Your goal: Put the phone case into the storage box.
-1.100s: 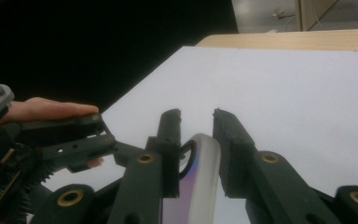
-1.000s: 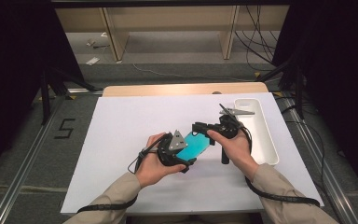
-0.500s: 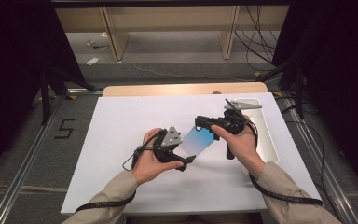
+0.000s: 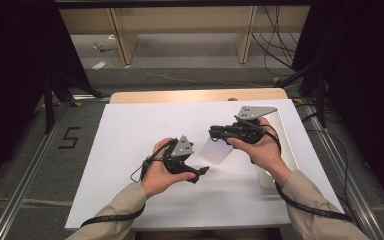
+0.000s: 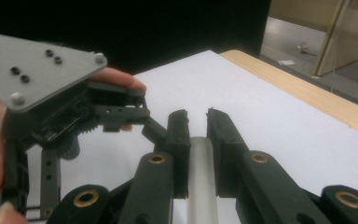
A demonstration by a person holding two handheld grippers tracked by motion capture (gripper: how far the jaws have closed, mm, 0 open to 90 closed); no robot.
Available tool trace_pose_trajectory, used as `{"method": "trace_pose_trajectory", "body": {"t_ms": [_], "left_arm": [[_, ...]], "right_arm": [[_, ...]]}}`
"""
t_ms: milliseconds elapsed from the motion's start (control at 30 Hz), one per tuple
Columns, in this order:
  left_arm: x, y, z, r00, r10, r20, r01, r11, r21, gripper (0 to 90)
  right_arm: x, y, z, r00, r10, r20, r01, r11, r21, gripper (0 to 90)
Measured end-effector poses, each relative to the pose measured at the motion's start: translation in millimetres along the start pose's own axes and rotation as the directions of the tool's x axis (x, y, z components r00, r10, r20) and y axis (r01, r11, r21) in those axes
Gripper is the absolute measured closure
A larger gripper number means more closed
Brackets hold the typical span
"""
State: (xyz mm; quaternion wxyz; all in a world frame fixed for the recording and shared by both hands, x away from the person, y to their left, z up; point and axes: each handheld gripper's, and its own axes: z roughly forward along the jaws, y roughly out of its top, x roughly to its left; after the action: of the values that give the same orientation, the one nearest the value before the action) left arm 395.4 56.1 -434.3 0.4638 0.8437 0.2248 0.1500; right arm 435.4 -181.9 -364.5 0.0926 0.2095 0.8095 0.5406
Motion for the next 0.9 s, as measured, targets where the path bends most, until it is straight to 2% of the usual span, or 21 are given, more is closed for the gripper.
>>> {"method": "trace_pose_trajectory", "body": {"t_ms": [67, 133, 267, 800, 900], "left_arm": [[0.1, -0.2, 0.4, 1.0, 0.003, 0.004, -0.003, 1.0, 0.002, 6.9], [-0.3, -0.8, 1.1, 1.0, 0.008, 0.006, -0.008, 0.9999, 0.009, 7.4], [0.0, -1.4, 1.7, 0.9999, 0.008, 0.01, -0.008, 1.0, 0.004, 8.9], [-0.4, -2.4, 2.6, 0.9993, 0.02, 0.031, -0.02, 0.9998, 0.001, 15.6], [-0.3, -3.5, 3.8, 0.9985, 0.019, 0.052, -0.019, 0.9998, 0.001, 17.2]], "right_arm": [[-0.1, 1.1, -1.3, 0.9999, -0.009, -0.006, 0.009, 1.0, 0.003, 80.1], [-0.6, 2.4, -3.0, 0.9984, -0.037, -0.041, 0.038, 0.999, 0.02, 80.0], [-0.4, 3.3, -3.9, 0.9959, -0.072, -0.054, 0.074, 0.996, 0.04, 80.0], [2.3, 5.8, -3.6, 0.9865, -0.12, -0.112, 0.13, 0.988, 0.084, 80.0], [2.6, 5.9, -3.3, 0.9852, -0.122, -0.12, 0.133, 0.987, 0.088, 80.0]]}}
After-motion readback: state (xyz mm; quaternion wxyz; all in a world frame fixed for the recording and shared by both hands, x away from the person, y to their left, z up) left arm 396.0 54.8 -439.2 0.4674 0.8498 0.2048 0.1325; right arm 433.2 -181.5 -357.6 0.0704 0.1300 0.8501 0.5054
